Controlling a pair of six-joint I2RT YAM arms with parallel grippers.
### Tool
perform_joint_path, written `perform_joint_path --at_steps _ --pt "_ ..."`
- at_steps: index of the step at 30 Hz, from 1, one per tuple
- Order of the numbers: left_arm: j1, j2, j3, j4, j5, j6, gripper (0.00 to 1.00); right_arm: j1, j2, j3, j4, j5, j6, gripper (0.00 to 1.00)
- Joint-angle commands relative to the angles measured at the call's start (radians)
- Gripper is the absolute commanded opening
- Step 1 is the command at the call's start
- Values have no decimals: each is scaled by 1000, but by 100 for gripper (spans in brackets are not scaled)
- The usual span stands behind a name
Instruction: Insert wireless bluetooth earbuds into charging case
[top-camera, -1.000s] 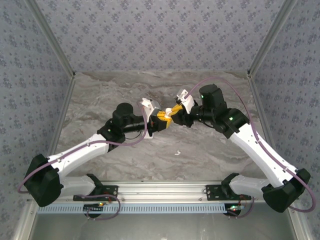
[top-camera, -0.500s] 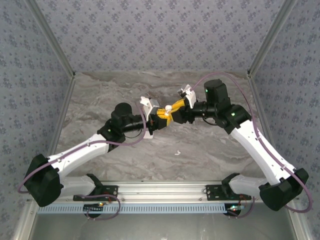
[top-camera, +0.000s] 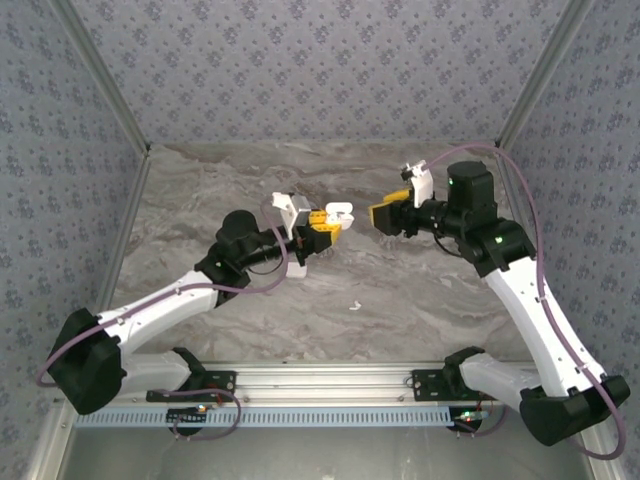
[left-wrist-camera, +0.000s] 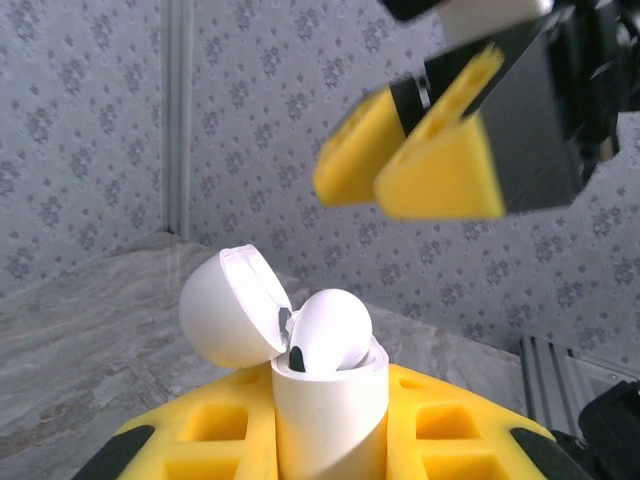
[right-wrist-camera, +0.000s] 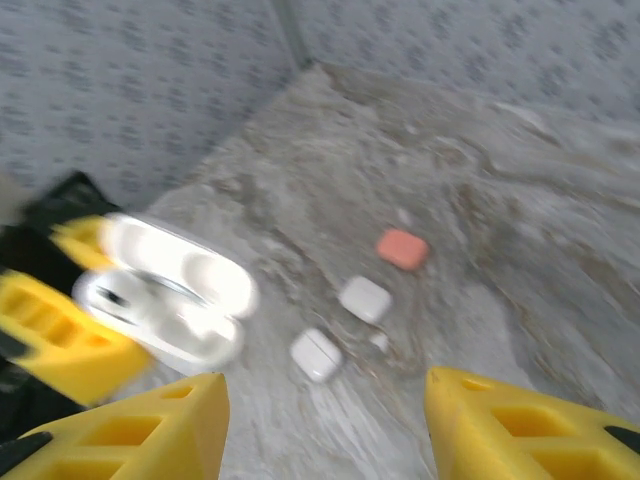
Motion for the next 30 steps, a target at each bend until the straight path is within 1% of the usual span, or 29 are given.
perform_joint_path --at_steps 1,4,8,14,20,25,30 --pt "8 -71 10 -33 -40 62 0 4 20 -38 -179 151 24 55" --pt "7 -111 10 -156 -73 109 0 40 44 -127 -238 229 40 53" --pt "7 -177 -45 -203 -123 112 0 105 59 -239 -214 290 146 52" --pt "7 -260 -102 -238 -173 106 0 237 95 -404 -126 371 413 52" --pt "7 -282 -110 -264 -178 118 0 365 142 -492 -4 469 669 52" --pt "7 -286 -111 -268 -162 120 0 417 204 -518 70 509 801 53" --pt "9 -303 -123 -266 -158 123 0 433 247 -554 170 510 896 52"
